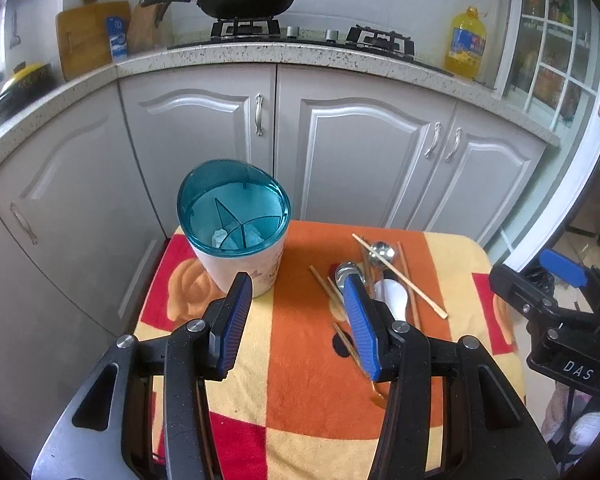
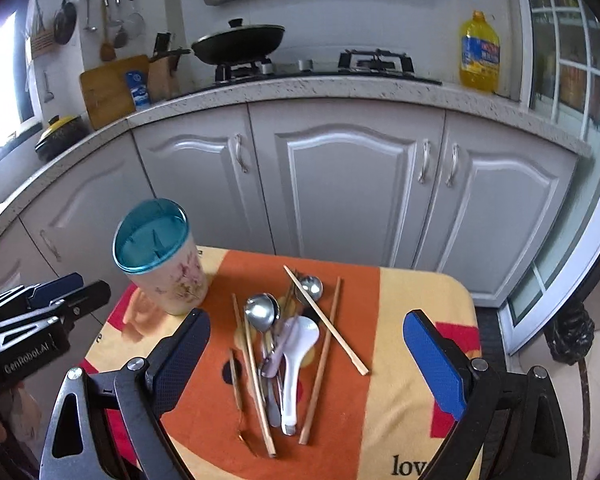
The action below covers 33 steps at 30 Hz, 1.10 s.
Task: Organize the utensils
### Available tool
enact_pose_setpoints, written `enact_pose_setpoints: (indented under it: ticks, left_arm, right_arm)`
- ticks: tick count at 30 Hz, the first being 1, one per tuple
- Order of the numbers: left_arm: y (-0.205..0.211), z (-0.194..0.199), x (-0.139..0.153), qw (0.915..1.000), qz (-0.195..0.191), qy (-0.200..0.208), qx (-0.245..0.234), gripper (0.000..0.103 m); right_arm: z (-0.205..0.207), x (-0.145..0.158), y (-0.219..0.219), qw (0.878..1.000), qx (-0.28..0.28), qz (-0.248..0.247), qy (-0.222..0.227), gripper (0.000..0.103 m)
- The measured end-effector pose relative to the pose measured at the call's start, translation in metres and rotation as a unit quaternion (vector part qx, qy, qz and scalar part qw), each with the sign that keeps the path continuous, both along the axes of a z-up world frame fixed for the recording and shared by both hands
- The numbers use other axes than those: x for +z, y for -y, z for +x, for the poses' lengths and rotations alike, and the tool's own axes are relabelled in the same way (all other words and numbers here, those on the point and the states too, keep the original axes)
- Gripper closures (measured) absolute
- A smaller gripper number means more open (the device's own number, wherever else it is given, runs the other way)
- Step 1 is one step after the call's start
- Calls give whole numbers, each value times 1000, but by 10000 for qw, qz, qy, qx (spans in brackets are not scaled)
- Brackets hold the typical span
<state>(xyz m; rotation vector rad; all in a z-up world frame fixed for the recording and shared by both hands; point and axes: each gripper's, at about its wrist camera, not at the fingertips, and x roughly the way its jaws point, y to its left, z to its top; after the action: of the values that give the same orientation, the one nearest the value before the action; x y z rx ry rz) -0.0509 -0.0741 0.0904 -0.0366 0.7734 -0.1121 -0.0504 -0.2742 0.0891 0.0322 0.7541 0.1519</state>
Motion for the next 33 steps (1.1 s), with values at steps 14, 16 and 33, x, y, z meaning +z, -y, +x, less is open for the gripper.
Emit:
enact_pose_setpoints:
  ticks: [14,16,33]
  left_arm:
    - [0,-3,12,9999,-87,78,-34,56]
    - [0,-3,12,9999,-88,71,-34,56]
    - [0,-3,11,9999,-108,43,-58,56]
  right_arm:
    - [-2,22,0,9998,-106,-72,139,6]
    - [-2,23,0,9998,-103,-40,142,6]
    - [-1,23,-2,9999,-75,-62,99,6]
